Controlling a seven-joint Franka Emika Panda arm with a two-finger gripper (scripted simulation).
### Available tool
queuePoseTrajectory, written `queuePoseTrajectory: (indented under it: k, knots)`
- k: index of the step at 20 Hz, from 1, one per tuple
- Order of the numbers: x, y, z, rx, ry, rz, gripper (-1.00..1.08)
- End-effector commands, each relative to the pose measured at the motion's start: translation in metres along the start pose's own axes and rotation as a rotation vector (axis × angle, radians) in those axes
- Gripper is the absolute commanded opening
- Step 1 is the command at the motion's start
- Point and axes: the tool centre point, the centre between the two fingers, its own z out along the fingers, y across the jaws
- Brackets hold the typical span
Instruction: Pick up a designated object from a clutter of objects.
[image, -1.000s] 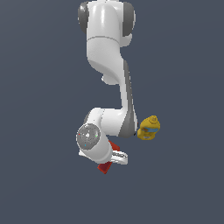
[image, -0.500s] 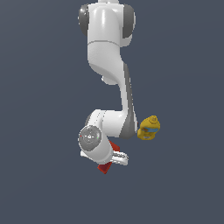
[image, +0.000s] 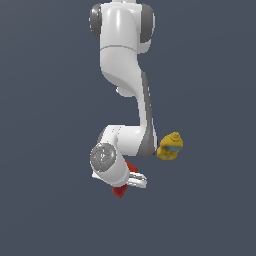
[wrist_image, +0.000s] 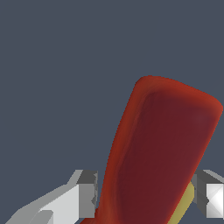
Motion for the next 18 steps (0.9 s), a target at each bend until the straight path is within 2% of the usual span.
queuePoseTrajectory:
  k: [1, 10, 18]
  knots:
    - [-0.001, -0.002, -0.006, 0.001, 0.004, 0.000, -1.00]
    - [-0.023, -0.014, -0.044, 0.000, 0.004, 0.000, -1.00]
    - [-0.058, -0.034, -0.106, 0.000, 0.004, 0.000, -1.00]
